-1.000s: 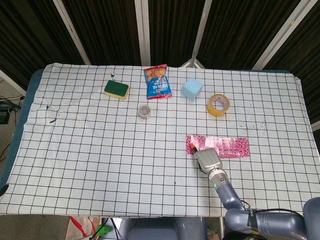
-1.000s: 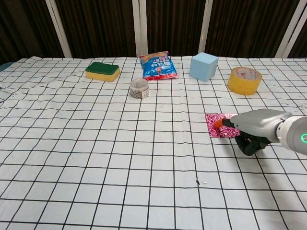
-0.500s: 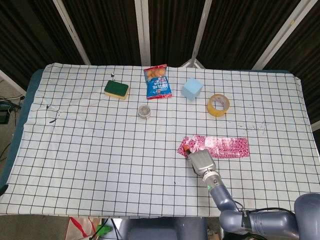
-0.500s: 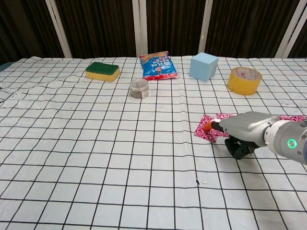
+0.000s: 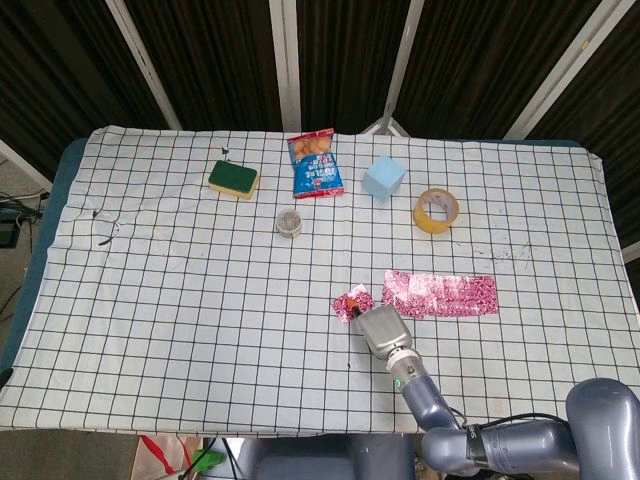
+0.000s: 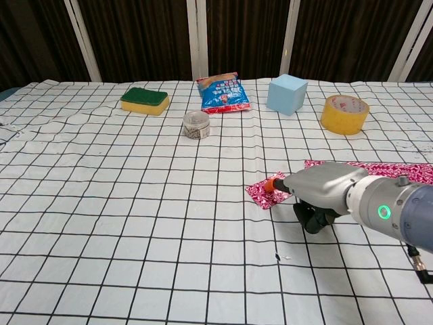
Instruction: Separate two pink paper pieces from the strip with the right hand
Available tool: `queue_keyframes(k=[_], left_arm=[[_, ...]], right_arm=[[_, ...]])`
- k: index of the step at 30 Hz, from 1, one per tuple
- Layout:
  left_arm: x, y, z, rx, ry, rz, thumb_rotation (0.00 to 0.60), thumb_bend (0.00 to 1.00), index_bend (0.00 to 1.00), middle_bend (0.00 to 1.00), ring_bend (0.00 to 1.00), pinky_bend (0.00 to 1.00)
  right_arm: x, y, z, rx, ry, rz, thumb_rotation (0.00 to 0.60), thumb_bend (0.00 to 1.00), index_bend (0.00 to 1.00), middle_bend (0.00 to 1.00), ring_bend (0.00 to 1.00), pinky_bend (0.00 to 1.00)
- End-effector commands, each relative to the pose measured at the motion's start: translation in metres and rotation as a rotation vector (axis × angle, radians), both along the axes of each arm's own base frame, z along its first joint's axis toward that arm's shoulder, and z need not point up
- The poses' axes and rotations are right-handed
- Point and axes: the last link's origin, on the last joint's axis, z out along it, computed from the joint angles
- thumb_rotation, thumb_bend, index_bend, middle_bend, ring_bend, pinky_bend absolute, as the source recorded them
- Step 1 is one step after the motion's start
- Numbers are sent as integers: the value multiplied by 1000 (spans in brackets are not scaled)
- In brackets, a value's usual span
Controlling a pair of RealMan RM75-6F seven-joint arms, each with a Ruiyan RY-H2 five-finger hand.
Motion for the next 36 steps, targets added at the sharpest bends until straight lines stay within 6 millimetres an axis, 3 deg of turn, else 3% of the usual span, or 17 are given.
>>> queue_keyframes(k=[1, 10, 20, 27, 36], left_arm=[[0, 0, 0, -2, 0, 0, 600, 257, 145, 0, 0, 63], [0, 1, 0, -2, 1, 2, 600, 256, 145, 0, 0, 63], [2, 0, -3, -6, 10, 0, 600, 257, 145, 0, 0, 63], [3, 1, -4, -6, 16, 4, 600, 257, 145, 0, 0, 63], [3, 1, -5, -4, 24, 8, 600, 257, 145, 0, 0, 63]], right_arm=[[5, 2, 0, 1, -4, 11, 600, 843, 110, 857, 792, 623], [12, -5, 21, -73, -35, 8, 600, 843, 110, 857, 792, 623], [-25, -24, 53, -153, -25, -96, 600, 843, 110, 857, 792, 623], [-49, -28, 55, -134, 5, -148, 600, 843, 110, 857, 792, 623], [-61, -28, 51, -112, 16, -166, 600, 843, 109, 857, 792, 623]])
